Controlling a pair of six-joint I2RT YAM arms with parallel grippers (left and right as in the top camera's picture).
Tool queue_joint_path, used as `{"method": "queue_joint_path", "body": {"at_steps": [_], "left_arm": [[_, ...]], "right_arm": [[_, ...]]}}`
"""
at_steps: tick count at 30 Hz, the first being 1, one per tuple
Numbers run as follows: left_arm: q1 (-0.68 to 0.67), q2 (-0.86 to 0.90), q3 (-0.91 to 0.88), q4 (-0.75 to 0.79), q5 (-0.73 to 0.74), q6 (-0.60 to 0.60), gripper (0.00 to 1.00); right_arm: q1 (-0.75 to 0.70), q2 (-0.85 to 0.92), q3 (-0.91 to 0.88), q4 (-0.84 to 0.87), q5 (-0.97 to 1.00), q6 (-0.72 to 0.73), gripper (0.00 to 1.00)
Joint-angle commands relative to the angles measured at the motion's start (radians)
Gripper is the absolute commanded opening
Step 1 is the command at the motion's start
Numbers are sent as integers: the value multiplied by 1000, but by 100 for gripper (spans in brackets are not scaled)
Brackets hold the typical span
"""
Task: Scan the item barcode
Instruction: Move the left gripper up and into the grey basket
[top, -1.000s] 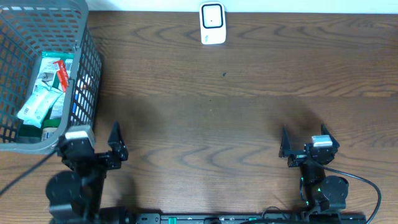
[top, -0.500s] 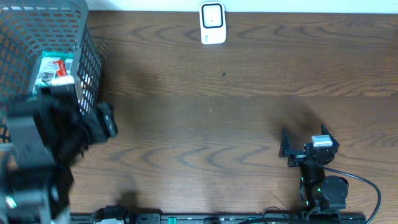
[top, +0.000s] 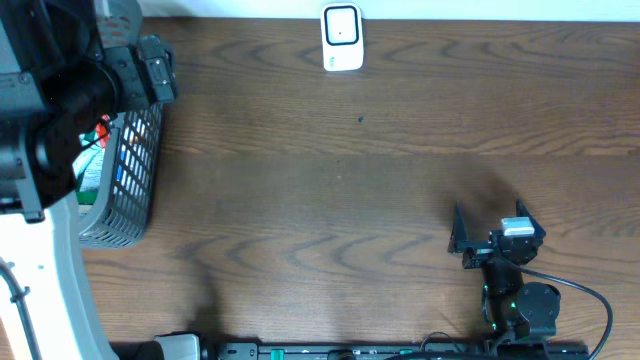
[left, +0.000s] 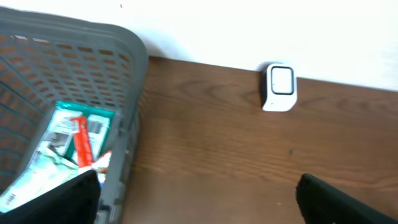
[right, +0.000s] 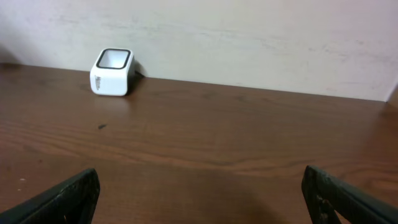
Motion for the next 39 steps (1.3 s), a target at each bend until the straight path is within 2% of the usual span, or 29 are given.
{"method": "queue_joint_path", "body": {"at_steps": [1,2,3,4,7,10,13,18,21,28,31,39], "left_arm": [[5,0,22,7,-105,24,75],[6,-2,22,9,-196,-8,46],[12,-2,22,8,-254,-24,37],[23,-2,22,8,-297,-35,31],[73,0,22,13,-320,-41,31],[160,7,22,24,-319,-52,34],[258,27,22,38,-291,-61,43],[404,106,22,49,-118,-12,72],[453,173,22,34,-19,28,80],[477,357,20,-69,4,79,87],[477,425,20,-136,-35,79,90],[478,612,13,-297,-153,79,91]], "right_arm": [[-13,-2,-1,-3,2,-8,99],[-13,-2,-1,-3,2,-8,99],[-13,-2,-1,-3,2,-8,99],[-13,-2,-1,-3,2,-8,99],[-13,-2,-1,-3,2,-8,99],[-13,-2,-1,-3,2,-8,99],[-13,-2,-1,-3,2,-8,99],[-13,-2,-1,-3,2,-8,99],[-13,-2,-1,-3,2,-8,99],[-13,-2,-1,-3,2,-8,99],[-13,-2,-1,-3,2,-8,99],[-13,-2,-1,-3,2,-8,99]]}}
